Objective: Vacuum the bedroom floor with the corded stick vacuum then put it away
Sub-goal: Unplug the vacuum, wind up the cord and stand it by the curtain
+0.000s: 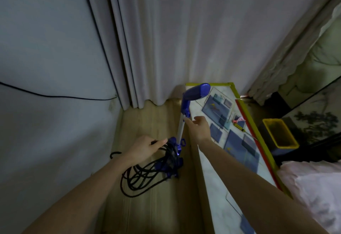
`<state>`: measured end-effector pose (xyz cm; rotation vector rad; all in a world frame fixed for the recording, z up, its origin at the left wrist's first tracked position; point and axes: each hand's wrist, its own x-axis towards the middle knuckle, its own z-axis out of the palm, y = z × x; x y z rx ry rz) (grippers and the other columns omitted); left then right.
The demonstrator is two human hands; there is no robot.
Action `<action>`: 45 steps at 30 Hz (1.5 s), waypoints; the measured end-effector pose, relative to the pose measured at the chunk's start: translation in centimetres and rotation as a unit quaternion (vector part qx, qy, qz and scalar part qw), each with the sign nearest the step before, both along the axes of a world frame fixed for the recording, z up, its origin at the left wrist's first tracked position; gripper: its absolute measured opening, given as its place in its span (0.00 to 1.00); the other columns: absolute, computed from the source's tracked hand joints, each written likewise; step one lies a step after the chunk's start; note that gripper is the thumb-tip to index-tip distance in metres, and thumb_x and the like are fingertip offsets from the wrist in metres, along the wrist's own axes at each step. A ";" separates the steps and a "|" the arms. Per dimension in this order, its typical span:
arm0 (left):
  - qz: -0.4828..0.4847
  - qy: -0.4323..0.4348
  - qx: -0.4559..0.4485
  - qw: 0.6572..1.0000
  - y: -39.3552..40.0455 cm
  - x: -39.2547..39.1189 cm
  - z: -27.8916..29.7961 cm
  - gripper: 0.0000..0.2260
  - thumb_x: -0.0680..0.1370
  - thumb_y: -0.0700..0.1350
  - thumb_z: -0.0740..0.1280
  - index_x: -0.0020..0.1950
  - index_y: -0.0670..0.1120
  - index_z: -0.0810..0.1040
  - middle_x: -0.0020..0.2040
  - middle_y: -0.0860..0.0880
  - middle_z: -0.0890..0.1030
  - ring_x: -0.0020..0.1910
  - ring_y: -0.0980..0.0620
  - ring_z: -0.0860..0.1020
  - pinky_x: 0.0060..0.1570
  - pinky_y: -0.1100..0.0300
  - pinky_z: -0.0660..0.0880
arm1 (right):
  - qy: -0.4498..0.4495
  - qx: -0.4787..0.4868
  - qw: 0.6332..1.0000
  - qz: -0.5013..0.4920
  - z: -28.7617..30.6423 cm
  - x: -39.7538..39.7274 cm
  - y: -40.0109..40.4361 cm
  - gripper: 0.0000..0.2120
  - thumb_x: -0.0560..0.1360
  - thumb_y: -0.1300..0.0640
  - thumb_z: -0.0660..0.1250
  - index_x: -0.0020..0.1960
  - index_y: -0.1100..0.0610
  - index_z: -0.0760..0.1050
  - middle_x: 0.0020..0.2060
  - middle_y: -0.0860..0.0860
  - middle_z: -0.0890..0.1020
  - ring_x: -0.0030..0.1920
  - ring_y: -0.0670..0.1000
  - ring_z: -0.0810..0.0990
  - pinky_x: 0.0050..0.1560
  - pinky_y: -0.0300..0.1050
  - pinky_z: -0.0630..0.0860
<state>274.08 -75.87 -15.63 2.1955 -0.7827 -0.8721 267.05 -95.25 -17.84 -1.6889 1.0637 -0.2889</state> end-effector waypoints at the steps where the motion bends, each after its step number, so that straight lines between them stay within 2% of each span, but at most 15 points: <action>1: 0.007 0.002 -0.005 1.000 -0.2 0.3 0.1 0.25 0.79 0.61 0.60 0.27 0.49 0.63 0.24 0.54 0.63 0.23 0.58 0.62 0.27 0.65 0.58 | 0.003 -0.010 1.000 0.000 -0.2 0.9 -0.2 0.22 0.76 0.46 0.67 0.63 0.59 0.69 0.52 0.53 0.78 0.48 0.51 0.78 0.41 0.41 0.73; 4: 0.012 0.002 -0.020 1.000 -0.9 0.9 0.4 0.25 0.79 0.62 0.59 0.27 0.49 0.63 0.24 0.53 0.64 0.24 0.56 0.63 0.30 0.62 0.60 | -0.021 -0.011 0.999 -0.023 -0.5 2.6 -0.3 0.17 0.77 0.52 0.68 0.59 0.62 0.74 0.45 0.55 0.81 0.42 0.51 0.80 0.33 0.37 0.71; 7: 0.009 -0.007 -0.023 1.000 -1.1 1.5 0.4 0.25 0.78 0.63 0.58 0.28 0.49 0.63 0.26 0.52 0.64 0.26 0.54 0.63 0.34 0.59 0.61 | -0.125 0.137 0.978 -0.091 -0.2 3.2 -0.3 0.11 0.78 0.60 0.66 0.57 0.66 0.76 0.42 0.58 0.83 0.40 0.52 0.83 0.38 0.39 0.79; 9: 0.007 -0.011 -0.025 1.000 -1.2 1.9 0.2 0.25 0.78 0.63 0.59 0.29 0.48 0.63 0.26 0.51 0.63 0.25 0.54 0.62 0.34 0.58 0.61 | -0.198 0.302 0.921 -0.144 0.0 3.3 -0.6 0.10 0.79 0.62 0.64 0.57 0.68 0.74 0.44 0.62 0.82 0.39 0.54 0.84 0.38 0.43 0.81; 11: 0.003 -0.008 -0.030 0.999 -1.2 2.2 -0.2 0.25 0.77 0.64 0.59 0.29 0.48 0.63 0.26 0.51 0.63 0.25 0.54 0.63 0.34 0.57 0.61 | -0.248 0.454 0.836 -0.180 0.1 3.2 -1.0 0.11 0.81 0.63 0.60 0.61 0.68 0.71 0.45 0.63 0.80 0.33 0.54 0.83 0.31 0.42 0.80; 14: -0.007 0.001 -0.033 0.999 -1.2 2.4 -0.6 0.25 0.77 0.65 0.59 0.27 0.49 0.64 0.25 0.52 0.63 0.26 0.54 0.63 0.34 0.58 0.62 | -0.260 0.585 0.746 -0.183 0.0 2.7 -2.1 0.12 0.82 0.64 0.53 0.63 0.68 0.67 0.38 0.63 0.78 0.23 0.51 0.77 0.23 0.37 0.75; 18: -0.030 0.010 -0.033 0.999 -1.6 2.4 -1.0 0.25 0.76 0.65 0.60 0.27 0.49 0.64 0.25 0.52 0.63 0.26 0.53 0.63 0.35 0.58 0.62 | -0.253 0.661 0.682 -0.181 -0.1 2.6 -3.5 0.13 0.83 0.62 0.49 0.54 0.68 0.70 0.28 0.62 0.77 0.18 0.48 0.71 0.18 0.35 0.69; 21: -0.040 0.006 -0.024 0.999 -2.3 2.4 -1.3 0.26 0.75 0.67 0.59 0.28 0.48 0.65 0.26 0.50 0.64 0.27 0.51 0.64 0.35 0.58 0.62 | -0.244 0.677 0.671 -0.178 0.0 2.7 -3.9 0.14 0.83 0.59 0.51 0.53 0.68 0.70 0.28 0.62 0.78 0.17 0.48 0.72 0.17 0.35 0.68; 23: -0.041 0.002 -0.016 0.999 -2.8 2.4 -1.3 0.26 0.76 0.66 0.59 0.30 0.47 0.66 0.27 0.49 0.64 0.27 0.52 0.64 0.35 0.58 0.62 | -0.234 0.641 0.715 -0.154 -0.1 2.7 -3.6 0.14 0.83 0.59 0.52 0.60 0.67 0.69 0.33 0.62 0.80 0.21 0.49 0.76 0.21 0.36 0.73; 26: -0.037 -0.003 -0.017 0.999 -3.6 2.5 -1.0 0.25 0.77 0.64 0.60 0.31 0.45 0.67 0.27 0.49 0.64 0.25 0.54 0.63 0.32 0.60 0.61 | -0.211 0.525 0.817 -0.113 -0.6 2.5 -2.8 0.15 0.82 0.58 0.58 0.66 0.62 0.69 0.45 0.60 0.81 0.31 0.52 0.82 0.28 0.40 0.77; 29: -0.026 -0.011 -0.016 0.999 -4.2 2.6 -1.0 0.25 0.77 0.64 0.60 0.33 0.45 0.68 0.28 0.48 0.65 0.27 0.53 0.64 0.34 0.59 0.61 | -0.198 0.354 0.911 -0.079 -0.7 1.7 -2.2 0.13 0.80 0.58 0.63 0.61 0.62 0.73 0.46 0.58 0.80 0.37 0.52 0.80 0.37 0.44 0.78; 32: -0.017 -0.008 -0.017 1.000 -4.7 2.6 -1.0 0.24 0.77 0.65 0.59 0.34 0.45 0.70 0.30 0.47 0.67 0.29 0.50 0.66 0.35 0.58 0.63 | -0.162 0.133 0.978 0.010 0.0 0.4 -1.6 0.13 0.77 0.56 0.68 0.57 0.61 0.74 0.45 0.52 0.79 0.42 0.47 0.79 0.36 0.32 0.75; 35: -0.024 -0.011 -0.013 1.000 -5.3 2.5 -1.2 0.25 0.77 0.65 0.59 0.33 0.45 0.69 0.29 0.47 0.68 0.29 0.50 0.67 0.36 0.57 0.65 | -0.125 -0.042 0.990 0.045 0.2 0.5 -1.7 0.10 0.74 0.54 0.71 0.52 0.57 0.75 0.42 0.47 0.79 0.41 0.43 0.78 0.36 0.30 0.72; 39: -0.020 -0.009 -0.011 1.000 -5.9 2.2 -1.5 0.25 0.77 0.66 0.59 0.32 0.46 0.69 0.29 0.47 0.69 0.29 0.50 0.68 0.36 0.57 0.66 | -0.102 -0.172 0.977 0.078 -0.2 0.9 -2.1 0.08 0.76 0.54 0.69 0.51 0.57 0.75 0.40 0.47 0.80 0.40 0.43 0.78 0.41 0.36 0.74; 45: -0.014 -0.015 -0.006 1.000 -6.8 1.9 -1.6 0.25 0.77 0.65 0.59 0.33 0.45 0.69 0.29 0.46 0.68 0.29 0.51 0.68 0.36 0.58 0.66 | -0.025 -0.385 0.910 0.149 -0.6 1.3 -2.8 0.14 0.75 0.48 0.69 0.54 0.57 0.74 0.43 0.51 0.81 0.40 0.51 0.79 0.38 0.43 0.73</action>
